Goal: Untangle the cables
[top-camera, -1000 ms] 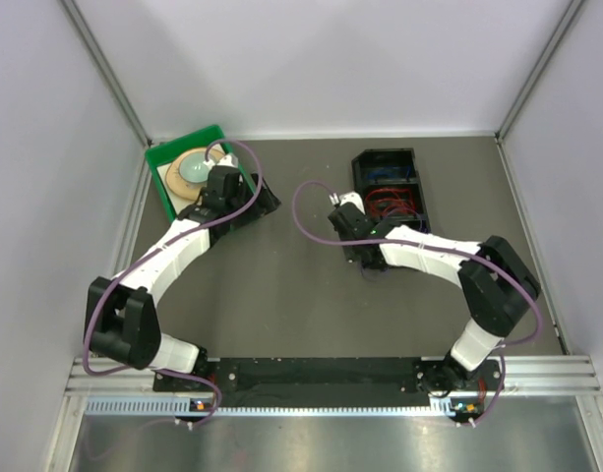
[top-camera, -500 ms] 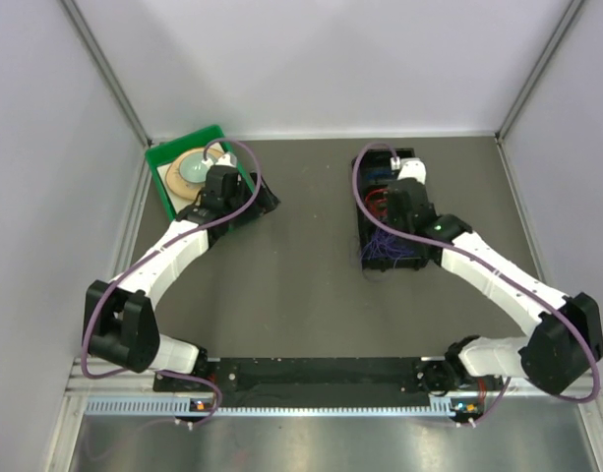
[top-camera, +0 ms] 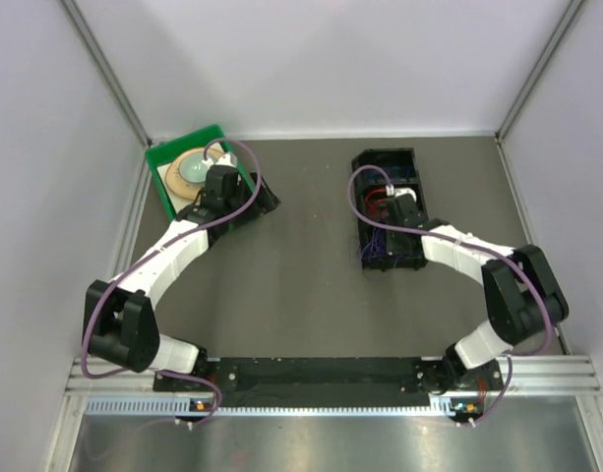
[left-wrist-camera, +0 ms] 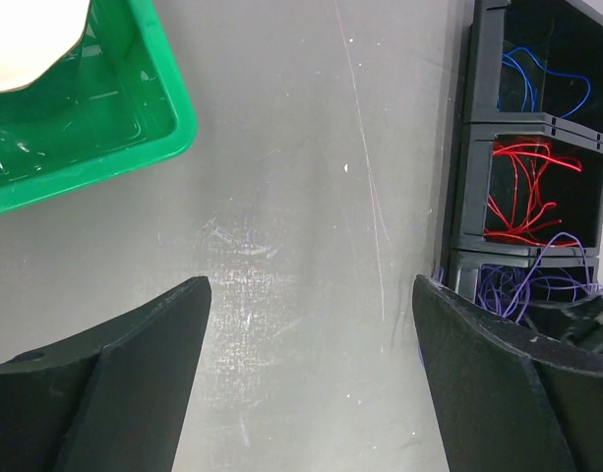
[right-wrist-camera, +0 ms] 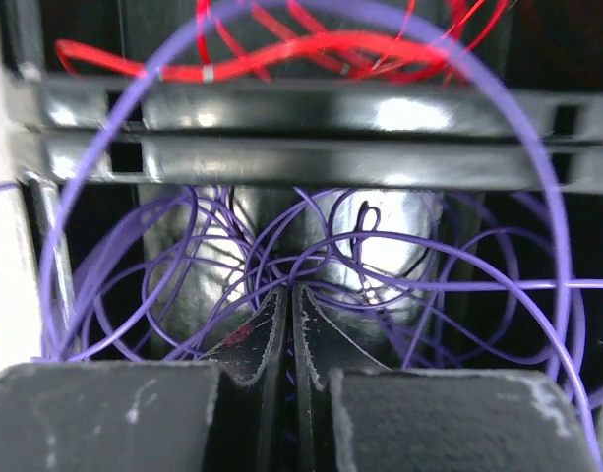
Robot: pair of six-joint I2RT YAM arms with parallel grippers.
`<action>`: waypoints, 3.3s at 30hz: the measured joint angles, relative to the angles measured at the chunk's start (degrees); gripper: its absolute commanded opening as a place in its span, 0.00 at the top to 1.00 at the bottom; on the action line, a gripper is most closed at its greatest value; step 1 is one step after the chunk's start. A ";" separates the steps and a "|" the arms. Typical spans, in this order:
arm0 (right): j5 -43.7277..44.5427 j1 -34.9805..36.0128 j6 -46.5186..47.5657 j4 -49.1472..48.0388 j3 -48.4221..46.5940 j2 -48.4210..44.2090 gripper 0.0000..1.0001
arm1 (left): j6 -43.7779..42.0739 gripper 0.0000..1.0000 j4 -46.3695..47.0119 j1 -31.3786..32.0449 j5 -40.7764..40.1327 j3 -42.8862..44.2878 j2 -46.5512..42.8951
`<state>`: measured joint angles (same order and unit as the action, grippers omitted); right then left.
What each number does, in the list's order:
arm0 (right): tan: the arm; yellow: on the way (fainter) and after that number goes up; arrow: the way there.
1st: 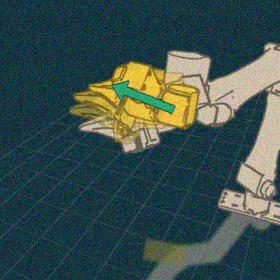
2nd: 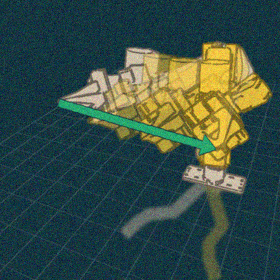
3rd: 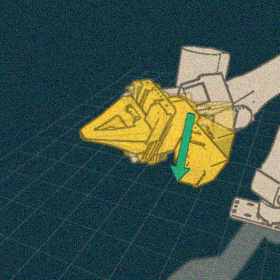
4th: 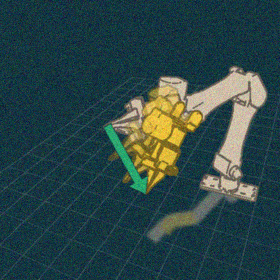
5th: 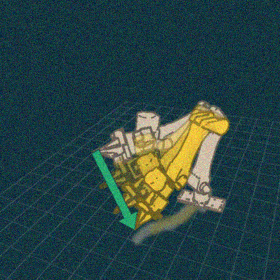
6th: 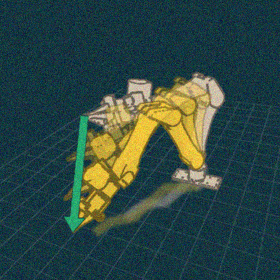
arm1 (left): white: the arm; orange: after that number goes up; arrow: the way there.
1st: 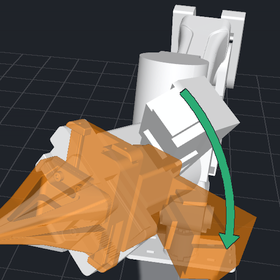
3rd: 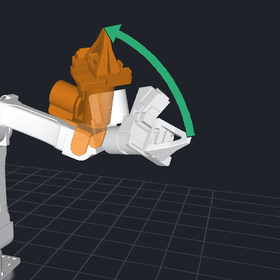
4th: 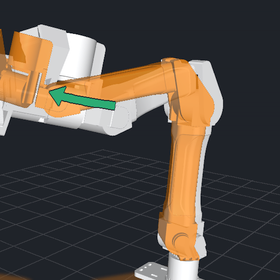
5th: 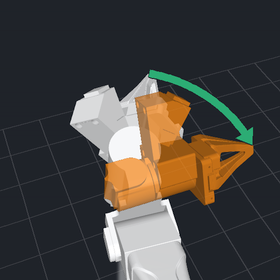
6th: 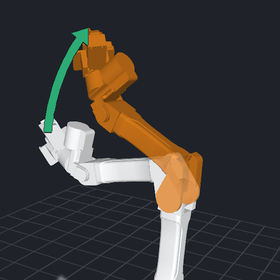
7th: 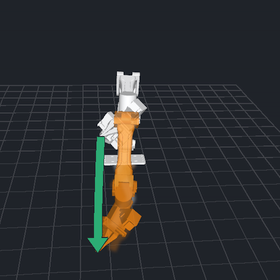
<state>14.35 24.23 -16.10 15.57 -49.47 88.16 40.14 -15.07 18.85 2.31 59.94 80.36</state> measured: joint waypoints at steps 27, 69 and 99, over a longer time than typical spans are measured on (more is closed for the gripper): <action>-3.30 0.02 -4.59 7.98 1.90 -24.41 0.25 | -0.92 0.11 0.00 0.00 0.28 0.00 -0.02; 2.19 0.87 -14.84 -6.78 10.54 -34.64 1.00 | -0.90 0.12 -0.02 0.00 3.02 0.02 0.04; -13.33 4.17 -20.39 -12.35 14.80 -24.63 1.00 | -0.81 0.12 -0.02 0.00 3.28 0.02 0.28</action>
<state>1.02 28.40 -36.49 3.22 -34.68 63.53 39.33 -15.09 18.85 5.58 59.96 80.64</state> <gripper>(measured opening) 0.008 0.877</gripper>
